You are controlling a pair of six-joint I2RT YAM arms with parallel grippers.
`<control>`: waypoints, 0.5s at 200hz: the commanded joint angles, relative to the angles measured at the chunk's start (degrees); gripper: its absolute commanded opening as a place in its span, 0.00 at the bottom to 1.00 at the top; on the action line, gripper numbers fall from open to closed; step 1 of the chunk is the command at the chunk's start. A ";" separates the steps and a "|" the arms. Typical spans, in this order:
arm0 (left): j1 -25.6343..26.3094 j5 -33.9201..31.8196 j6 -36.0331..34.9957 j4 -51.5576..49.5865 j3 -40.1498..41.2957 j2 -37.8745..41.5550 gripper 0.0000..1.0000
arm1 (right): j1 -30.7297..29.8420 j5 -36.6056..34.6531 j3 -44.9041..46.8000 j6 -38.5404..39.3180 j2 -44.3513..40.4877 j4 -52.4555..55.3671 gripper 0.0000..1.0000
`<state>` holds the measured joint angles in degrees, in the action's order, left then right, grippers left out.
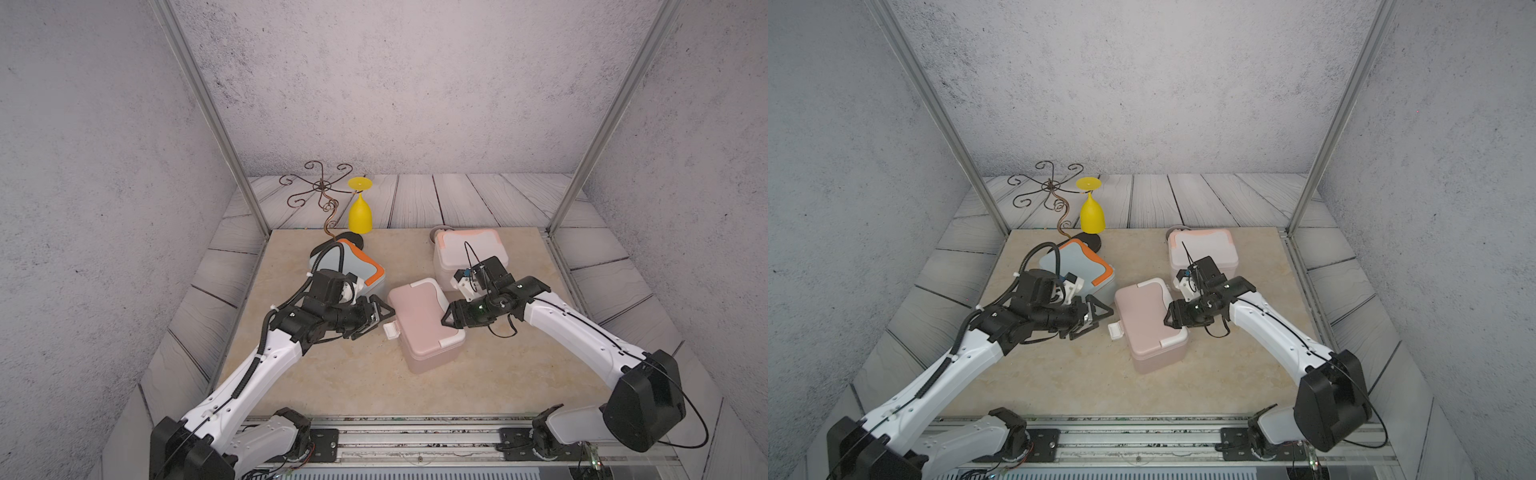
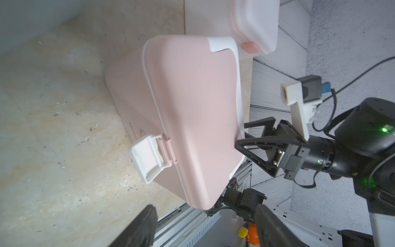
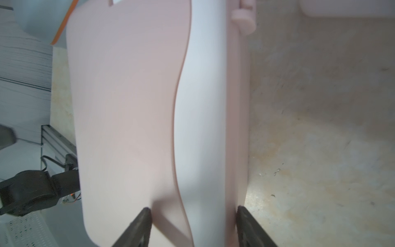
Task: Open first aid kits and take out gauze
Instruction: Open the lid of the first aid kit.
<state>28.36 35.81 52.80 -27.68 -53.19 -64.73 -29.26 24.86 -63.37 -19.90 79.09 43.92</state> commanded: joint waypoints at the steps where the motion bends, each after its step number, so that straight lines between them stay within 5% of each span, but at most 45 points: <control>1: 1.08 1.68 0.04 1.89 -2.06 -2.43 0.76 | -0.28 6.75 3.89 -1.48 -3.64 3.04 0.63; 31: 1.26 2.48 -0.75 3.88 -2.12 -6.39 0.77 | -0.28 7.89 5.95 -2.41 -6.90 2.89 0.64; 100: 1.69 8.13 -0.26 9.97 -2.60 -13.38 0.77 | 0.66 -5.26 2.05 -3.52 -6.52 4.42 0.65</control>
<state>29.43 40.69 52.51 -21.21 -54.08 -76.93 -29.23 24.69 -59.57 -22.06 73.28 47.20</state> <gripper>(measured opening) 0.768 0.653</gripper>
